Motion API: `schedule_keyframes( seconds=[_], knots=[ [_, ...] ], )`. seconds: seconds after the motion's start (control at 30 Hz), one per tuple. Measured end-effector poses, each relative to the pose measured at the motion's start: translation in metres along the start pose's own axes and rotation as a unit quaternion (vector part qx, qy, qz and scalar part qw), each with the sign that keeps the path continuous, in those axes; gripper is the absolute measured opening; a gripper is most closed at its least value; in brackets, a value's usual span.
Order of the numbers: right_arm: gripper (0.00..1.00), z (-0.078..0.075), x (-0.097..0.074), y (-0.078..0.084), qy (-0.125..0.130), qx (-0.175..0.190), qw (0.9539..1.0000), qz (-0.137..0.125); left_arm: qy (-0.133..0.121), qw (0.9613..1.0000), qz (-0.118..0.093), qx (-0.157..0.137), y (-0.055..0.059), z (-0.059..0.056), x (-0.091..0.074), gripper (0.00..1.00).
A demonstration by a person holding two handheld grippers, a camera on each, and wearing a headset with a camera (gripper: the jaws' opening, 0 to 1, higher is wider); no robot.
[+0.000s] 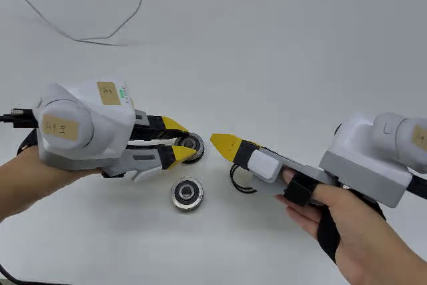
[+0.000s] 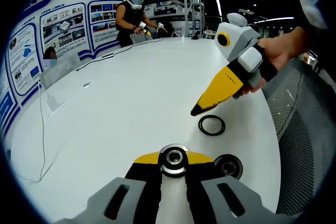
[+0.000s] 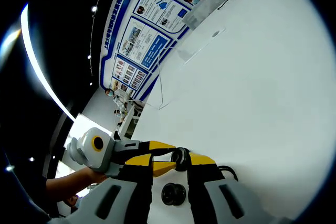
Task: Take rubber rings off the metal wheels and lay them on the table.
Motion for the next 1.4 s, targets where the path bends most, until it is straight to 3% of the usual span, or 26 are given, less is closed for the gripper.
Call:
schedule_keyframes(
  seconds=[0.83, 1.0, 1.2, 1.4],
  knots=[
    [0.27, 0.0, 0.004, 0.006, -0.007, 0.003, 0.9999, 0.008, 0.015, 0.9988, 0.031, 0.035, -0.002, -0.002, 0.0, 0.14],
    [0.33, 0.003, 0.008, 0.008, -0.016, 0.004, 0.9998, 0.013, 0.014, 0.9992, 0.025, 0.029, -0.001, -0.002, 0.001, 0.14],
    [0.44, 0.008, 0.019, 0.012, -0.027, 0.017, 0.9992, 0.025, 0.02, 0.9986, 0.03, 0.039, -0.002, -0.001, 0.001, 0.14],
    [0.49, 0.01, 0.027, 0.014, -0.03, 0.025, 0.9986, 0.035, 0.023, 0.9982, 0.031, 0.046, -0.002, 0.0, 0.001, 0.14]
  ],
)
Point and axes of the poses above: the centre of the closed fingertips' face, and the gripper's own axes: x roughly forward along the fingers, z roughly to its left, y roughly out of its underside, the point moved 8 cm from there along -x, roughly backward along the fingers, and after that the axes turned 15 degrees about y, right-handed, at the moved point
